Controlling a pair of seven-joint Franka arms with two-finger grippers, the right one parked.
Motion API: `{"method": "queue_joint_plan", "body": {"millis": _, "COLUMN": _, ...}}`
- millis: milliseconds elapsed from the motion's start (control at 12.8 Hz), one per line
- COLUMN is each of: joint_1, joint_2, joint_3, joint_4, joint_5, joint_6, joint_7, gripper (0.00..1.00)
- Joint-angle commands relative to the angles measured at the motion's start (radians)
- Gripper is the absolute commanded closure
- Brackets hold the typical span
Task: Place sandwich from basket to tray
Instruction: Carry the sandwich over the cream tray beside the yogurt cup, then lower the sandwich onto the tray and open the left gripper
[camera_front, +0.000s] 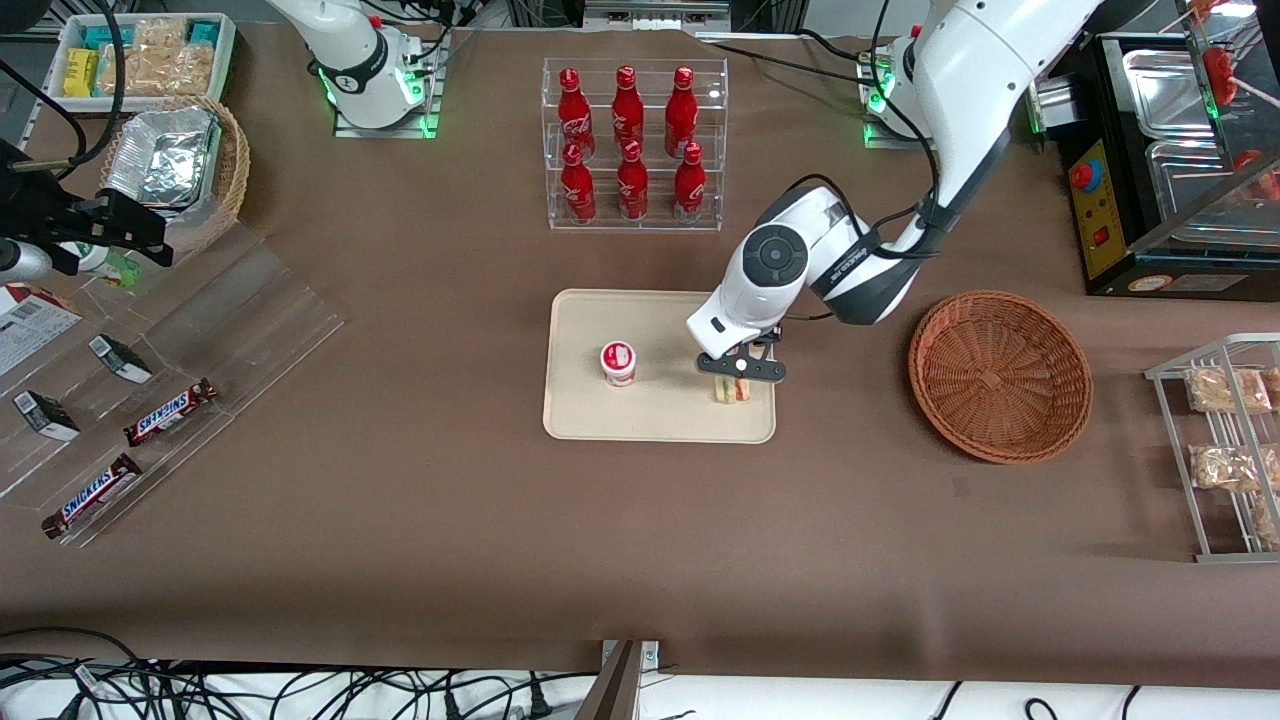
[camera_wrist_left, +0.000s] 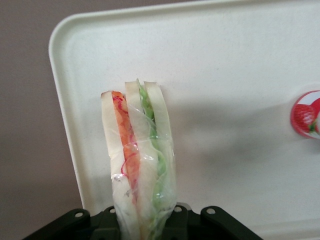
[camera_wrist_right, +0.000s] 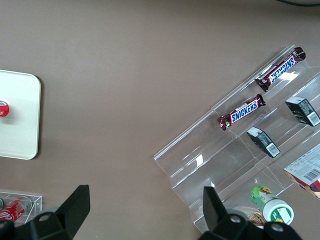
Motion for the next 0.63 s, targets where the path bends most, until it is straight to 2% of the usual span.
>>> {"method": "queue_joint_plan", "body": {"millis": 0, "joint_1": -0.033, "joint_2": 0.034, "joint_3": 0.005, "joint_4": 0.033, "joint_5": 0.027, "joint_6": -0.005, "joint_7": -0.025, "gripper": 0.90}}
{"method": "queue_joint_plan", "body": {"millis": 78, "joint_1": -0.032, "joint_2": 0.035, "joint_3": 0.005, "joint_4": 0.035, "joint_5": 0.028, "joint_6": -0.005, "joint_7": -0.025, "gripper": 0.66}}
{"method": "queue_joint_plan", "body": {"millis": 157, "joint_1": -0.032, "joint_2": 0.035, "joint_3": 0.005, "joint_4": 0.035, "joint_5": 0.031, "joint_6": -0.004, "joint_7": -0.016, "gripper": 0.36}}
{"method": "queue_joint_plan", "body": {"millis": 235, "joint_1": -0.024, "joint_2": 0.032, "joint_3": 0.005, "joint_4": 0.038, "joint_5": 0.043, "joint_6": -0.005, "joint_7": -0.013, "gripper": 0.13}}
{"method": "queue_joint_plan", "body": {"millis": 313, "joint_1": -0.026, "joint_2": 0.029, "joint_3": 0.005, "joint_4": 0.060, "joint_5": 0.045, "joint_6": -0.020, "joint_7": -0.019, "gripper": 0.00}}
{"method": "queue_joint_plan", "body": {"millis": 548, "joint_1": -0.024, "joint_2": 0.012, "joint_3": 0.002, "joint_4": 0.148, "joint_5": 0.034, "joint_6": -0.146, "joint_7": -0.025, "gripper": 0.00}}
